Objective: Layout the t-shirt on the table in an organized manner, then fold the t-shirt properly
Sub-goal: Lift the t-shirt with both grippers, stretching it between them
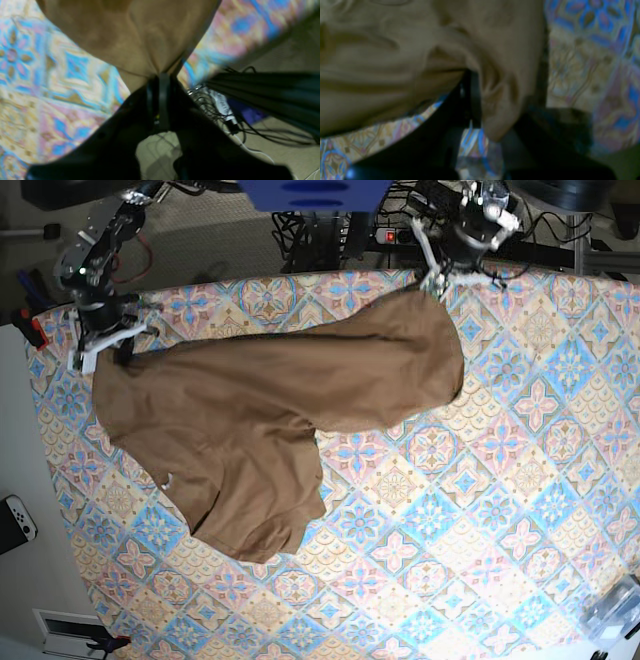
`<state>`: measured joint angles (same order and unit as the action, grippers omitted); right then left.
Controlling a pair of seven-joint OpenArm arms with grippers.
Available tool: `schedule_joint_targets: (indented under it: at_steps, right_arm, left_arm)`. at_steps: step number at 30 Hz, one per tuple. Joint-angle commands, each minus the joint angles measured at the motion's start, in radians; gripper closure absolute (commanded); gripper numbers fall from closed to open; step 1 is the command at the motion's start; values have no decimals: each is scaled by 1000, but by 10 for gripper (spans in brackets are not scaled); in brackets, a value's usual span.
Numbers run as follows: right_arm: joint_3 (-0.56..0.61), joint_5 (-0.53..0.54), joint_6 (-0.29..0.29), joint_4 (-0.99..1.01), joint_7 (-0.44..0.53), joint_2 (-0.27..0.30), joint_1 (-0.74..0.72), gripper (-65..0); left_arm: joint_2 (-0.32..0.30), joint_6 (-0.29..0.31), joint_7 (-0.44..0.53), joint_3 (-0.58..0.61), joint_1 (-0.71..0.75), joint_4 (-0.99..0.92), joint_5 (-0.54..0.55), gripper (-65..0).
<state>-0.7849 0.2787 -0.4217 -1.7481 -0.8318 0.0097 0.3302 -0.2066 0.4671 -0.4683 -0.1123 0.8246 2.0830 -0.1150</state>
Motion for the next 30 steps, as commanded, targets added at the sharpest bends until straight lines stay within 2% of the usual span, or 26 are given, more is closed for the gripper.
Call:
schedule_joint_targets:
  at_steps: [1,3,4,8,10,14,16,19,25,30]
  right_arm:
    - [-5,18,-38,-37,26,5,11,0]
    - [-11,18,-104,-46,27,-20,27,0]
    - [-21,18,-113,-49,27,-37,31,0]
    - [-64,17,-113,-105,24,-43,40,0]
    - [-97,18,-113,-103,26,-43,53,0]
    - [-245,17,-119,-125,26,-43,40,0]
    - [-253,17,-177,-145,26,-43,40,0]
    - [-304,17,-276,-149,26,-43,33,0]
    - [-310,17,-276,-177,26,-46,31,0]
    - [-310,17,-276,-181,26,-95,14,0]
  left_arm:
    - [-1,-3,56,-3,29,17,8,0]
    - [-1,-3,82,-10,42,1,11,0]
    - [-1,-3,81,-7,42,-2,15,0]
    - [3,-5,89,-22,60,21,16,0]
    - [6,-5,90,-71,57,20,19,0]
    - [54,-5,87,-195,22,21,84,0]
    - [55,-5,87,-257,19,21,122,0]
    - [51,-5,87,-278,-6,24,182,0]
    - [62,-5,90,-280,-32,37,246,0]
    - [75,-5,158,-280,-86,41,334,0]
